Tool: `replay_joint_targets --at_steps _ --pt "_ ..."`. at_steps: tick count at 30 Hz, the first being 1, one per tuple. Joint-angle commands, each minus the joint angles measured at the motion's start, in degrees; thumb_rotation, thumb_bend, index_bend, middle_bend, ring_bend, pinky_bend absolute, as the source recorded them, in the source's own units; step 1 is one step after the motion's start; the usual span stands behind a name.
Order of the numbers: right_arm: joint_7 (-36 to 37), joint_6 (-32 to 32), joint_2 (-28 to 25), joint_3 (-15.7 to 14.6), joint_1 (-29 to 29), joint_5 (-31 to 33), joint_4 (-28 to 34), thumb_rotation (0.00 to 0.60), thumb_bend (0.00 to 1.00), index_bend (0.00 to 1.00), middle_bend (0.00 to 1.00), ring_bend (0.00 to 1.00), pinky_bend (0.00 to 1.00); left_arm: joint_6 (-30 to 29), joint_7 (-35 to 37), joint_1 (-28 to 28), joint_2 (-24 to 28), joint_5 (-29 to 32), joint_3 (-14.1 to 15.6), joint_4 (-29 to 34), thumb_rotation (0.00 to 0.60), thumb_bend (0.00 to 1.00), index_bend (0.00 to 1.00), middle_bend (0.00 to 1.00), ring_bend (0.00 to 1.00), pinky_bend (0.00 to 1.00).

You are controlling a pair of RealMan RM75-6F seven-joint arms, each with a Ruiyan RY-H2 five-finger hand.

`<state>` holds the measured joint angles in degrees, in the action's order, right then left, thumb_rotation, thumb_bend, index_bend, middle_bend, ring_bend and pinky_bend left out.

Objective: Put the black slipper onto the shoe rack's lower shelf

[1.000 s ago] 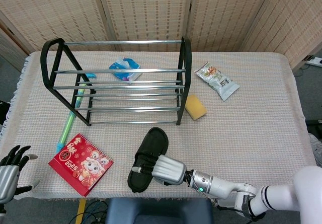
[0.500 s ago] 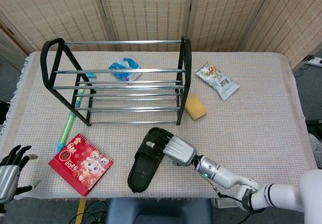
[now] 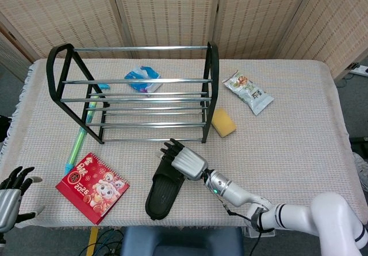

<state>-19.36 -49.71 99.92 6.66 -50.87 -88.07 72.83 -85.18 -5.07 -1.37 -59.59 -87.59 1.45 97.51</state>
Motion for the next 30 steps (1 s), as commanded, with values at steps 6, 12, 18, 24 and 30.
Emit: replay_joint_targets --at_steps 6,12,18,24,30 --pt "0.6 -3.1 5.3 2.2 -2.0 -0.4 -6.3 0.6 0.17 0.0 0.1 0.05 0.03 -0.2 0.6 0.3 0.0 0.3 0.0 -0.7 0.6 0.15 0.35 0.18 0.1 0.26" --pt "5.3 -4.2 3.7 1.4 -1.6 -1.1 -2.9 0.6 0.24 0.0 0.11 0.05 0.03 -0.3 0.8 0.4 0.0 0.1 0.1 -0.9 0.6 0.15 0.35 0.18 0.1 0.26" --pt "10.3 -4.9 -5.4 -2.6 -0.8 -5.6 10.2 0.6 0.33 0.0 0.15 0.05 0.03 -0.2 0.7 0.3 0.0 0.0 0.1 -0.8 0.6 0.15 0.35 0.18 0.1 0.26" --pt "9.6 -4.7 -10.2 -7.2 -1.2 -11.7 16.3 0.6 0.53 0.08 0.28 0.05 0.03 0.0 0.0 0.0 -0.1 -0.6 0.1 -0.1 0.6 0.15 0.35 0.18 0.1 0.26" --pt "3.4 -2.8 -9.8 -8.4 -2.3 -14.8 15.6 0.6 0.63 0.15 0.36 0.05 0.03 -0.3 -0.1 0.1 0.0 -0.9 0.2 0.2 0.6 0.15 0.35 0.18 0.1 0.26"
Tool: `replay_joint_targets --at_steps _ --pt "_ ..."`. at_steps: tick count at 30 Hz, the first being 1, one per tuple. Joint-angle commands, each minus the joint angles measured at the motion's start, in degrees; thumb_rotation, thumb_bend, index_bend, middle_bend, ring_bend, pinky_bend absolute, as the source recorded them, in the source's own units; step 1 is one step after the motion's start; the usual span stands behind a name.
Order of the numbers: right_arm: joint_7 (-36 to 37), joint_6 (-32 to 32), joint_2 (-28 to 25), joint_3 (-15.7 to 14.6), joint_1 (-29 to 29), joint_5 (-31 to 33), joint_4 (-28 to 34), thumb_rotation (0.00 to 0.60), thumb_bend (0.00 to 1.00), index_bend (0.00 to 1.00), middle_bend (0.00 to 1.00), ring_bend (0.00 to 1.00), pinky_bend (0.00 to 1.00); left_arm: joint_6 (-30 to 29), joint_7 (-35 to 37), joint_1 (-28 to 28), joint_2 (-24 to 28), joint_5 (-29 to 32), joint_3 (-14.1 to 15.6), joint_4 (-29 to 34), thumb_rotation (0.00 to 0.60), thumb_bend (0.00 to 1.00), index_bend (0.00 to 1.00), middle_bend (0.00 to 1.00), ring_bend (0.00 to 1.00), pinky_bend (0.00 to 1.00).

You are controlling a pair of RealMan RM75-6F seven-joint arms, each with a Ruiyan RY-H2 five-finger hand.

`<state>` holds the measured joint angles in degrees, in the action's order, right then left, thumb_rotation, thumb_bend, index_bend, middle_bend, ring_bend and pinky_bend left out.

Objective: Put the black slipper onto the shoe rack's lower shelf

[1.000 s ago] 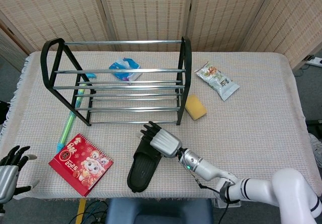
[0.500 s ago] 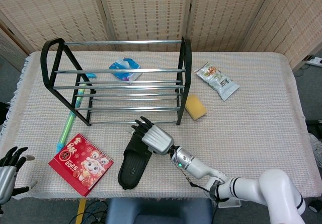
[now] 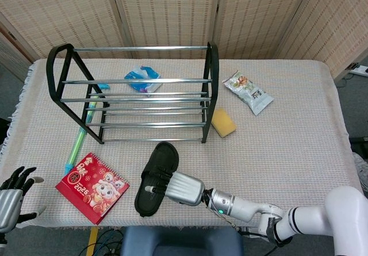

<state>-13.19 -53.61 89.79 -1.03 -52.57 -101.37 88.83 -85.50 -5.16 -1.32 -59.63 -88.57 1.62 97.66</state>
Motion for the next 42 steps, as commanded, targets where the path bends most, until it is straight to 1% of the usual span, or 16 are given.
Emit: replay_joint_targets --at_steps 1,9,13,19,25,37,39,40,42 --pt "-3.4 1.5 0.6 -0.6 -0.8 -1.4 -0.7 0.6 0.64 0.15 0.36 0.05 0.03 -0.1 0.1 0.1 0.1 0.1 0.0 0.0 0.6 0.15 0.35 0.18 0.1 0.26" --pt "-8.1 5.0 3.6 0.2 -2.5 -1.4 -3.4 0.6 0.64 0.15 0.37 0.05 0.03 -0.2 1.3 0.3 0.3 -0.4 0.4 -0.7 0.6 0.15 0.35 0.18 0.1 0.26" --pt "-11.3 6.4 5.4 1.0 -3.3 -1.1 -5.6 0.6 0.64 0.15 0.38 0.05 0.03 -0.5 3.2 0.7 0.4 -0.5 0.7 -1.5 0.6 0.15 0.35 0.18 0.1 0.26" --pt "-14.3 7.3 6.3 1.5 -3.5 -0.1 -7.5 0.6 0.65 0.15 0.39 0.05 0.03 -0.5 5.0 1.0 0.5 -0.6 1.0 -2.3 0.6 0.15 0.35 0.18 0.1 0.26" --pt "-15.2 7.4 5.3 0.3 -3.2 -0.4 -7.1 0.6 0.65 0.15 0.4 0.05 0.03 -0.3 5.3 0.9 0.5 -0.7 1.1 -2.5 0.6 0.15 0.35 0.18 0.1 0.26" --pt "-15.0 5.2 -0.6 -2.5 -2.0 -2.2 -4.4 0.6 0.65 0.15 0.42 0.05 0.03 0.3 3.5 0.5 0.6 -0.7 0.9 -1.2 0.6 0.15 0.35 0.18 0.1 0.26" --pt "-13.8 3.7 -0.7 -2.7 -1.7 -3.1 -4.4 0.6 0.64 0.15 0.4 0.05 0.03 0.4 3.1 0.3 0.6 -0.8 0.8 -1.0 0.6 0.15 0.35 0.18 0.1 0.26" --pt "-12.7 2.4 -0.7 -2.9 -1.6 -3.9 -4.5 0.6 0.62 0.15 0.38 0.05 0.03 0.6 2.7 0.1 0.6 -0.9 0.7 -1.0 0.6 0.15 0.35 0.18 0.1 0.26" --pt "-10.6 0.4 -0.6 -3.1 -1.1 -4.7 -4.5 0.6 0.57 0.15 0.29 0.05 0.03 0.9 2.2 -0.3 0.8 -1.2 0.7 -0.8 0.6 0.15 0.35 0.18 0.1 0.26"
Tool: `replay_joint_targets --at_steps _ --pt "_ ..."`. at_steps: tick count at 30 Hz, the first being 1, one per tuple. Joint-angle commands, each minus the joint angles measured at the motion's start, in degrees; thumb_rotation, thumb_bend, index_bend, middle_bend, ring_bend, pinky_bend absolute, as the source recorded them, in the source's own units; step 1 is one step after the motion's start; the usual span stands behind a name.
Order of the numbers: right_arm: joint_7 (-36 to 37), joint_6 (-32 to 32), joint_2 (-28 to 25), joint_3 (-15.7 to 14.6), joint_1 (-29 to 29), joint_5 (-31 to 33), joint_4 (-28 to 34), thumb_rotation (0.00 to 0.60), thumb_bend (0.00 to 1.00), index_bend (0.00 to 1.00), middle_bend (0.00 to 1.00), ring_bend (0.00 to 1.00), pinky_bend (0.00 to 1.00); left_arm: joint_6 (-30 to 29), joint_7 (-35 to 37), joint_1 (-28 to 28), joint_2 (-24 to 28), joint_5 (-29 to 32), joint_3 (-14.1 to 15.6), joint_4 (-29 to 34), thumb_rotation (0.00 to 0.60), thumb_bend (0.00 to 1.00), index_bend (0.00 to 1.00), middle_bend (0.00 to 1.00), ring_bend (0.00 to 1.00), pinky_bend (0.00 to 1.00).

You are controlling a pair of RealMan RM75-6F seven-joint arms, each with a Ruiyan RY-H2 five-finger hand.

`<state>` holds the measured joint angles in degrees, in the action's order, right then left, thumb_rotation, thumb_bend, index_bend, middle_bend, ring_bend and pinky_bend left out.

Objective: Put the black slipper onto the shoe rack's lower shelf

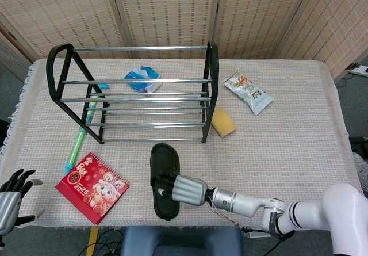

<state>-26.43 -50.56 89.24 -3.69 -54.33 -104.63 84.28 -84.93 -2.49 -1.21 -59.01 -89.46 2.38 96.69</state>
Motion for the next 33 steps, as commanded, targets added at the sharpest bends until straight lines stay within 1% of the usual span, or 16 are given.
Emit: replay_joint_targets --at_steps 1,2,5,7,9,11,14,17,19,23,25,28,33 --pt "3.6 -3.9 -0.1 -0.5 1.0 -1.7 0.3 0.6 0.56 0.15 0.25 0.05 0.03 0.4 -0.7 -0.6 0.3 -0.6 -0.2 0.3 0.6 0.15 0.35 0.18 0.1 0.26" --pt "4.5 -5.5 -0.3 -0.6 1.5 -2.1 0.6 0.6 0.55 0.15 0.21 0.05 0.03 0.5 -0.8 -1.0 0.4 -0.9 -0.4 0.4 0.6 0.15 0.35 0.18 0.1 0.26" --pt "5.1 -8.7 -2.0 -0.9 3.7 -1.7 2.6 0.6 0.54 0.14 0.17 0.04 0.03 1.0 -1.0 -2.0 0.7 -1.6 -0.9 0.4 0.6 0.15 0.35 0.18 0.1 0.26" --pt "3.6 -10.4 -3.7 -1.2 5.9 -0.5 4.5 0.6 0.54 0.14 0.17 0.04 0.03 1.3 0.1 -2.9 0.5 -2.1 -1.5 0.1 0.6 0.15 0.35 0.18 0.1 0.26" --pt "1.8 -11.8 -5.4 -1.4 7.9 0.7 6.4 0.6 0.54 0.14 0.18 0.05 0.06 1.8 0.7 -3.8 0.1 -2.5 -1.9 -0.7 0.6 0.15 0.35 0.18 0.1 0.26" --pt "0.1 -13.8 -7.2 -1.8 10.5 2.1 8.4 0.6 0.54 0.14 0.21 0.07 0.15 2.5 0.6 -4.9 -0.3 -3.2 -2.2 -1.6 0.6 0.15 0.35 0.18 0.1 0.26" --pt "-0.4 -17.1 -9.7 -2.8 14.3 3.8 10.3 0.6 0.54 0.14 0.24 0.12 0.24 3.6 0.3 -6.7 -0.7 -4.9 -2.5 -2.3 0.6 0.15 0.35 0.18 0.1 0.26" --pt "-0.7 -20.2 -11.8 -3.7 18.2 5.7 11.3 0.6 0.54 0.15 0.28 0.17 0.32 4.0 -0.1 -8.4 -1.3 -6.8 -3.0 -3.3 0.6 0.15 0.35 0.18 0.1 0.26" --pt "-1.2 -22.4 -13.1 -4.1 20.9 7.1 11.8 0.6 0.54 0.15 0.28 0.18 0.35 4.2 -0.1 -9.6 -1.8 -8.3 -3.3 -3.9 0.6 0.15 0.34 0.18 0.1 0.26" --pt "-1.4 -27.0 -15.6 -4.6 25.7 8.9 12.5 0.6 0.54 0.15 0.28 0.19 0.35 4.9 -0.6 -11.9 -2.5 -11.2 -3.4 -5.0 0.6 0.15 0.34 0.18 0.1 0.26" --pt "-1.8 -30.5 -16.5 -4.3 28.5 9.5 11.9 0.6 0.54 0.15 0.28 0.19 0.35 4.4 -1.3 -12.9 -3.8 -12.5 -3.8 -5.5 0.6 0.15 0.34 0.18 0.1 0.26" --pt "-0.1 -34.0 -18.3 -4.3 32.2 11.1 11.3 0.6 0.54 0.15 0.28 0.19 0.35 4.0 -1.7 -14.9 -5.4 -17.0 -3.3 -7.8 0.6 0.15 0.34 0.18 0.1 0.26" --pt "3.1 -38.2 -20.8 -3.8 36.8 13.5 10.4 0.6 0.54 0.15 0.28 0.19 0.35 6.8 -2.1 -20.1 -6.1 -24.8 -1.6 -9.0 0.6 0.15 0.32 0.18 0.1 0.26"
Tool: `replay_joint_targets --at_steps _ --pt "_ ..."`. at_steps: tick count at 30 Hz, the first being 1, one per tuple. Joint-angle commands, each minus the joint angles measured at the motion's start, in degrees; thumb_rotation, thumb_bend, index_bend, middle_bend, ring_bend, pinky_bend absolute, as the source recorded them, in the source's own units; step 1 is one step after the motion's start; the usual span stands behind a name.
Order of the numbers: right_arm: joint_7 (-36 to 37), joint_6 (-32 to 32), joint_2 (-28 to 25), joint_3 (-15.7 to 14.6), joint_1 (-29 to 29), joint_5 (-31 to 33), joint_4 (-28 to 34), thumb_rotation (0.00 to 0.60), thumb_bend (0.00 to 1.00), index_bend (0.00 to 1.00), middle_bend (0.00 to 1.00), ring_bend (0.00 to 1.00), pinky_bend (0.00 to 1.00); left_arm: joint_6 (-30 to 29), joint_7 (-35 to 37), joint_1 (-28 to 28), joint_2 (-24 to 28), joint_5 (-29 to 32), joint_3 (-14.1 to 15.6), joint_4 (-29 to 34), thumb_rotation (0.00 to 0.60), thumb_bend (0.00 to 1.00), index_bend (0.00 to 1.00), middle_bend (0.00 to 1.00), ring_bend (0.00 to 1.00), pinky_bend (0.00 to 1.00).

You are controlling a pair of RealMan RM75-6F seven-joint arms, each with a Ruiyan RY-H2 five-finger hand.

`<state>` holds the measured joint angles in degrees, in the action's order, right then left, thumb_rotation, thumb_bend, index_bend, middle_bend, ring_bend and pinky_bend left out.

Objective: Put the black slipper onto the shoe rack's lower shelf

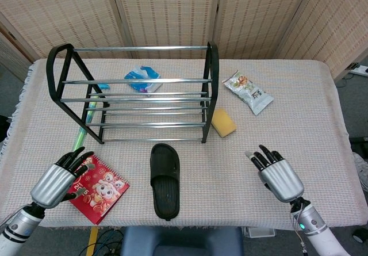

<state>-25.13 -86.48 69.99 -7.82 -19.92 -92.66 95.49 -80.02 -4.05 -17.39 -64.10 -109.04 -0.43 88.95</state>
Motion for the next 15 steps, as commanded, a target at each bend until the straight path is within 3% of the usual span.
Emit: replay_joint_targets --at_steps 1,7,15 --pt "2.6 -2.9 -1.9 0.4 3.4 1.9 -1.1 0.6 0.54 0.15 0.28 0.18 0.35 2.7 -0.5 -5.5 -1.2 -7.2 1.5 -1.2 0.6 0.15 0.31 0.18 0.1 0.26" --pt "5.5 -3.7 -3.2 1.2 6.4 3.5 -2.3 0.6 0.54 0.15 0.27 0.18 0.35 8.7 -0.9 -14.3 -2.6 -14.9 1.8 -0.2 0.6 0.15 0.24 0.16 0.1 0.26" --pt "7.4 -4.3 -3.9 3.2 8.5 3.8 -2.7 0.6 0.54 0.15 0.26 0.15 0.35 20.9 -4.1 -23.9 -3.4 -17.2 1.4 5.9 0.6 0.15 0.17 0.13 0.1 0.26"
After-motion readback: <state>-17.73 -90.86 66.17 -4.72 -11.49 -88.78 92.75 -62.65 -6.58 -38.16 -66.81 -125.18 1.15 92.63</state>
